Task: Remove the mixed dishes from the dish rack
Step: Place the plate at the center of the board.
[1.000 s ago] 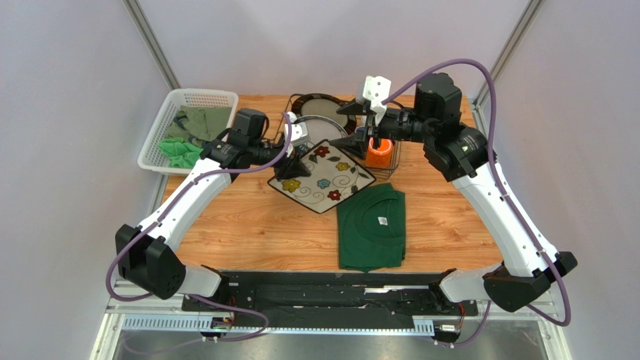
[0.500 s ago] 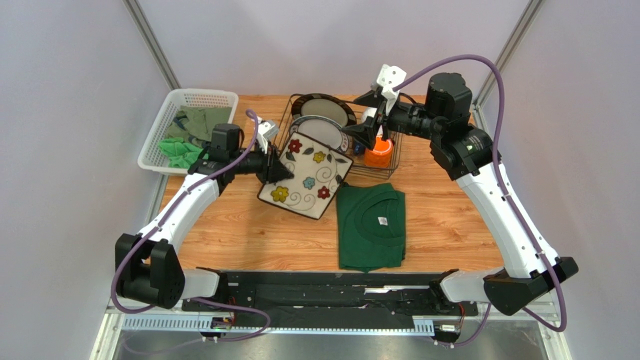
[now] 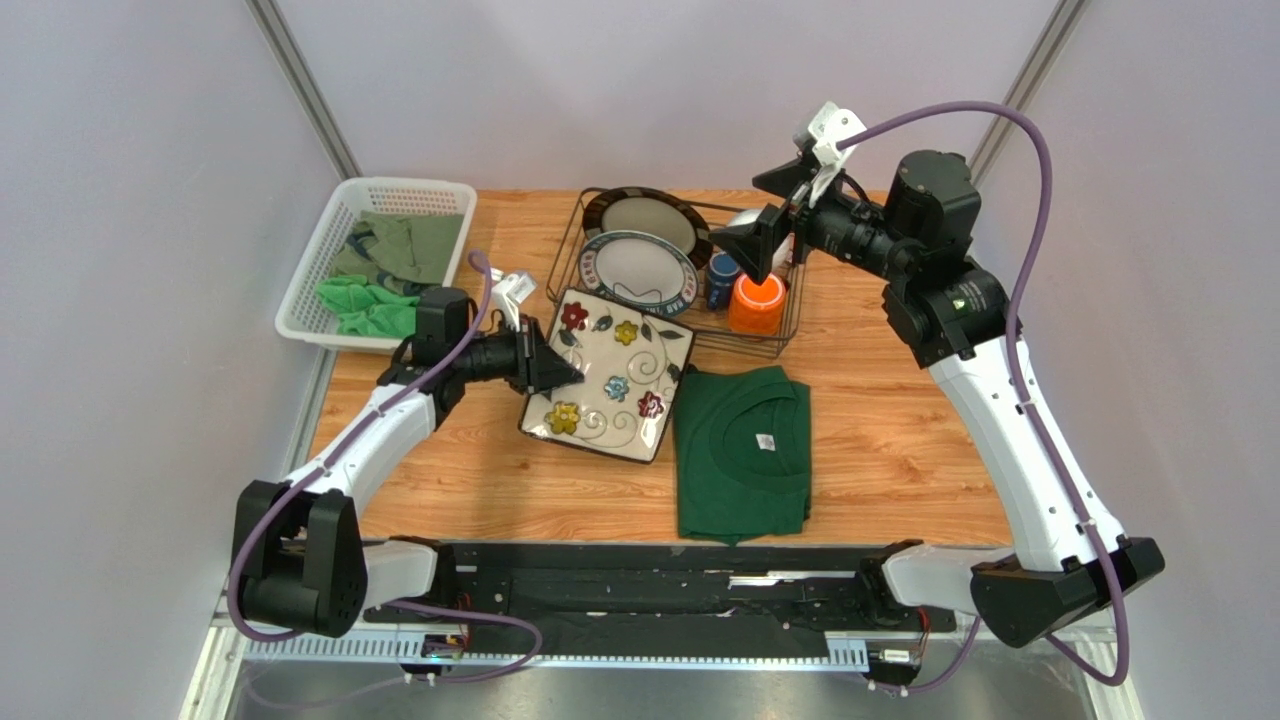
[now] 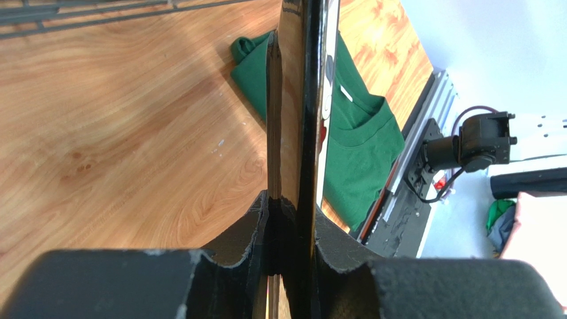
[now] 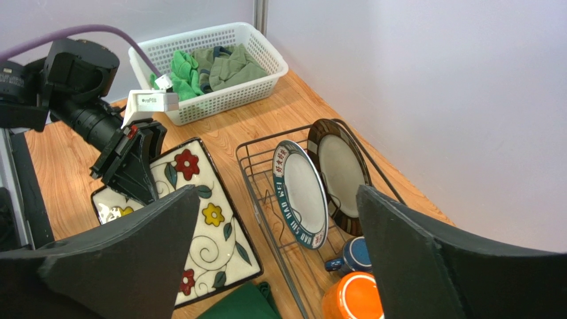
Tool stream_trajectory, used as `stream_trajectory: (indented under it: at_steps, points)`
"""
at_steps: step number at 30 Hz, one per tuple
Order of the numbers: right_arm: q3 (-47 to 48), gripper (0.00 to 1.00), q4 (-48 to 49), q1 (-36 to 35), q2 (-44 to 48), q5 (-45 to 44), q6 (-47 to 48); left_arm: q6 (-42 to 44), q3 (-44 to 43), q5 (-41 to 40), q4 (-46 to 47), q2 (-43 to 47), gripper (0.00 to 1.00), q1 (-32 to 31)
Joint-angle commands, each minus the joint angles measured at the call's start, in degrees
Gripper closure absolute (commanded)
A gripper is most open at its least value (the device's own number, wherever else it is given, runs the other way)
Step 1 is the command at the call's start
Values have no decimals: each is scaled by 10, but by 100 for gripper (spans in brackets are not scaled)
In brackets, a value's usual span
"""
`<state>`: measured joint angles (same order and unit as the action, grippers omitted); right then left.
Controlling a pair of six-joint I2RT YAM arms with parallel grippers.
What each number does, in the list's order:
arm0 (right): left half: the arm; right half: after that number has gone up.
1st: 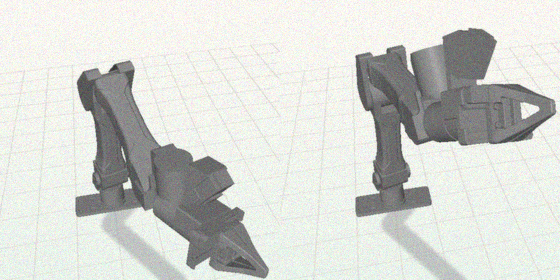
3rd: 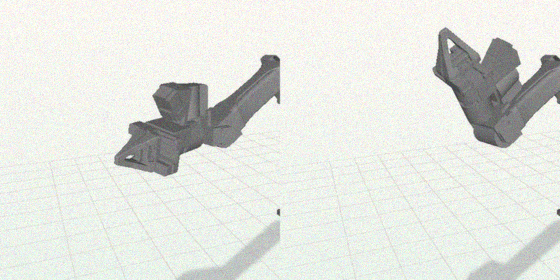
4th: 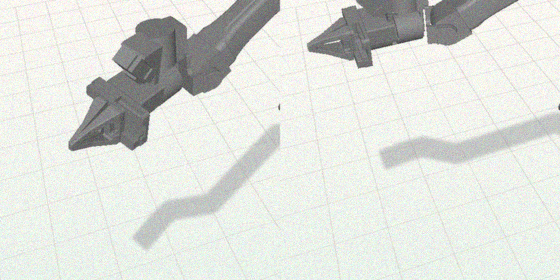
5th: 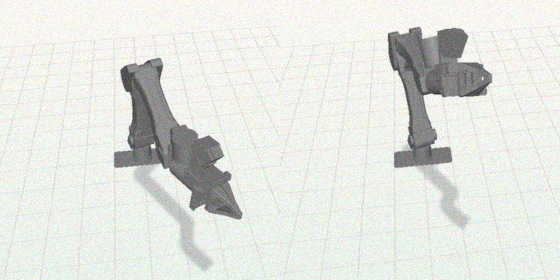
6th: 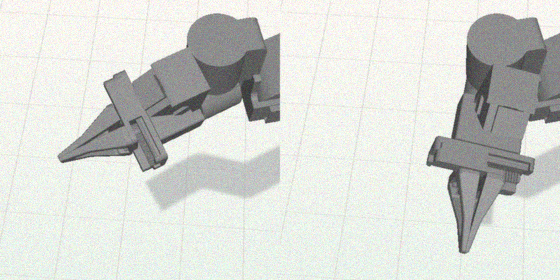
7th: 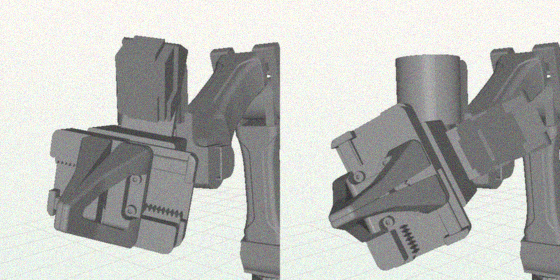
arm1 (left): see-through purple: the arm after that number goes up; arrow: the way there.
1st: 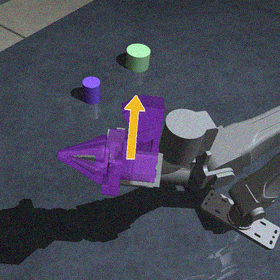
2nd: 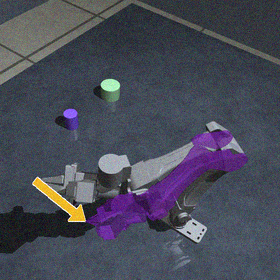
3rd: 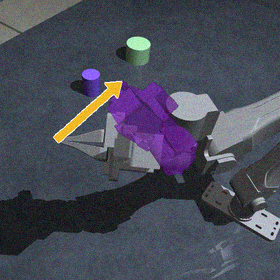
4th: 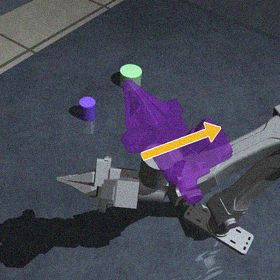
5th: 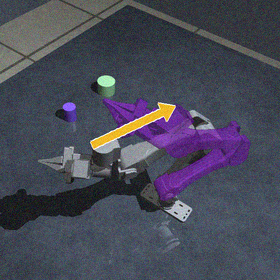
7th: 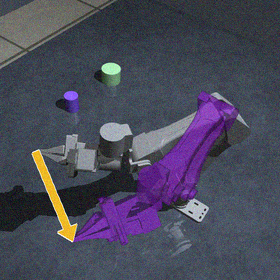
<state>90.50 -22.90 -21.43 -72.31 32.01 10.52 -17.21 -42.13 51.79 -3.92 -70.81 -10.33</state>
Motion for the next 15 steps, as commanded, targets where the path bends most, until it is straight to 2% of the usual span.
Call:
stream_trajectory:
  at_steps: [1, 15]
  points:
    - [-27, 0, 38, 7, 22, -39, -43, -56, 22, 62, 110, 28, 100, 15]
    - [-115, 0, 98, 30, 71, -60, -56, -24, 67, 119, 93, -71, 100, 93]
